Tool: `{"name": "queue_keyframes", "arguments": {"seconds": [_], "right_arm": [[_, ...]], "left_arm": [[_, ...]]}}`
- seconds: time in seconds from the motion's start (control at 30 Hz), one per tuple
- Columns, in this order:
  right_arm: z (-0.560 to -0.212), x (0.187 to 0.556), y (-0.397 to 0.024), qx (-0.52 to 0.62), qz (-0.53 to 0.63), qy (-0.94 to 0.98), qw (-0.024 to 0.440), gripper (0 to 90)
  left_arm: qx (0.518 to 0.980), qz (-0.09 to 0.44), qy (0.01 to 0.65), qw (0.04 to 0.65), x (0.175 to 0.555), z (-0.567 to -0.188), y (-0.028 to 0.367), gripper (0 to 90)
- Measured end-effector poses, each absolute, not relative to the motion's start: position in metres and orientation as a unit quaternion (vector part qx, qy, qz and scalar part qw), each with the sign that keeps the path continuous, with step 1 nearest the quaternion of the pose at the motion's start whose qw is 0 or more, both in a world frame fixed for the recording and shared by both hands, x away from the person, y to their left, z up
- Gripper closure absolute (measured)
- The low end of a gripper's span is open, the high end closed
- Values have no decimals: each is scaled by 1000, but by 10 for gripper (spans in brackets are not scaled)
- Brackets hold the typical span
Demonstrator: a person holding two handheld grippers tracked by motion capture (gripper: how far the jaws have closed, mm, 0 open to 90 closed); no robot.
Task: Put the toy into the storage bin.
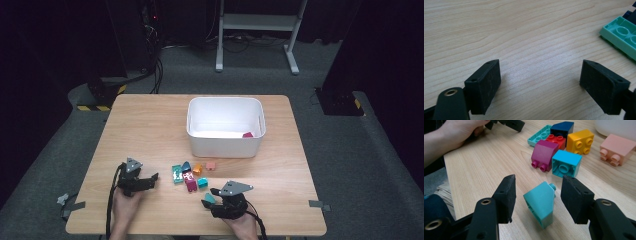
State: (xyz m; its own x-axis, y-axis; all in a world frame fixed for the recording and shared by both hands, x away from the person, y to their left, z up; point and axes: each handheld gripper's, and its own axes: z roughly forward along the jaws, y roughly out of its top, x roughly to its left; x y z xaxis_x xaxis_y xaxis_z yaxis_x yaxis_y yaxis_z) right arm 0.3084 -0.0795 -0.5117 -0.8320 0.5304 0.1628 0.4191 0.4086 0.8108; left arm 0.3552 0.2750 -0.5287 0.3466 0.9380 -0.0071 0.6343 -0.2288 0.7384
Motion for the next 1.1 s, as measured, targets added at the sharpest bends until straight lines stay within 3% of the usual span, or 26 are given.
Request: {"name": "queue_keyframes", "arguments": {"seconds": [0.23, 0.47, 1.1], "right_arm": [[-522, 312, -74, 286, 444, 847, 61, 470], [-523, 312, -72, 278, 435, 854, 68, 554], [-510, 312, -77, 273, 438, 853, 79, 565]], "left_arm": [[750, 228, 524, 333, 355, -529, 275, 172], [750, 228, 524, 333, 355, -529, 275, 172], [751, 228, 524, 332, 355, -529, 275, 172]]}}
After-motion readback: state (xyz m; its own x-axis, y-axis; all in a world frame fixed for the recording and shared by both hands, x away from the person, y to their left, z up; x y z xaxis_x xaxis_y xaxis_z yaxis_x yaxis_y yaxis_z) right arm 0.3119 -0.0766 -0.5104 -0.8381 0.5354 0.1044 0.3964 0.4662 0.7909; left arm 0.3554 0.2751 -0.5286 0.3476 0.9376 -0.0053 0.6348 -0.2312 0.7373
